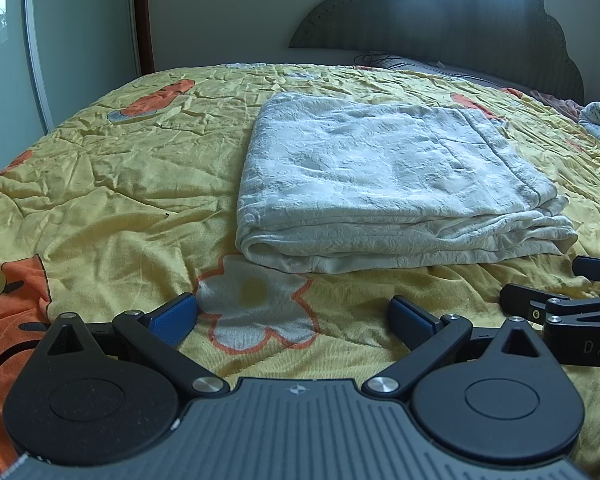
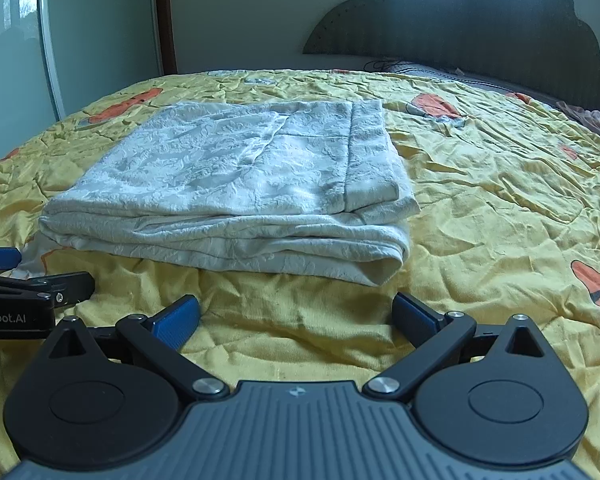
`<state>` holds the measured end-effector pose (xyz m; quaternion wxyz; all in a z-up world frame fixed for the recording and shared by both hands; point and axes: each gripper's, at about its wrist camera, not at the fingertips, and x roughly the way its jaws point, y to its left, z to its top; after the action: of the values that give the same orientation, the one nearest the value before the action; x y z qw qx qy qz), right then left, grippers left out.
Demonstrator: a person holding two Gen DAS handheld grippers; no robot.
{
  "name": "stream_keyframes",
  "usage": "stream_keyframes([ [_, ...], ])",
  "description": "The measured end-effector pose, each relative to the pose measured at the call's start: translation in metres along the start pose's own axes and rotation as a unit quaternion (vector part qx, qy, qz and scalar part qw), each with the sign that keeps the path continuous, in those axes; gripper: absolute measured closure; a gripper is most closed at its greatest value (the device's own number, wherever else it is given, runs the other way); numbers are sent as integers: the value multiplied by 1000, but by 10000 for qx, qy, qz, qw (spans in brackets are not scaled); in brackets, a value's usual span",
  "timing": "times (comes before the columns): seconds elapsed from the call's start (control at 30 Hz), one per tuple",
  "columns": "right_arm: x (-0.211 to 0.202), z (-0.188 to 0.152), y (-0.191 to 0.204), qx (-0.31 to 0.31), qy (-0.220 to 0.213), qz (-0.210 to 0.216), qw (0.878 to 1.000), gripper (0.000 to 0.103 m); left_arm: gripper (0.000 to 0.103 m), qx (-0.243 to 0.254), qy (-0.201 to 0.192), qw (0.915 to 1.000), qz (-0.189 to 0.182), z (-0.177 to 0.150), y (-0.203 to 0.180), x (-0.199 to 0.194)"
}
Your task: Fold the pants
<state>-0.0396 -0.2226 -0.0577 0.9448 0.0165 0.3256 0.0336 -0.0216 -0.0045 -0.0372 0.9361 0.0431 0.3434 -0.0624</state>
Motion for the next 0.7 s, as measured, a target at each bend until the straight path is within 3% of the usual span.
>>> stream_keyframes([
  [0.7, 0, 0, 0, 8, -4, -1, 10000, 0, 0, 7, 26, 10000, 6, 1, 0, 1],
])
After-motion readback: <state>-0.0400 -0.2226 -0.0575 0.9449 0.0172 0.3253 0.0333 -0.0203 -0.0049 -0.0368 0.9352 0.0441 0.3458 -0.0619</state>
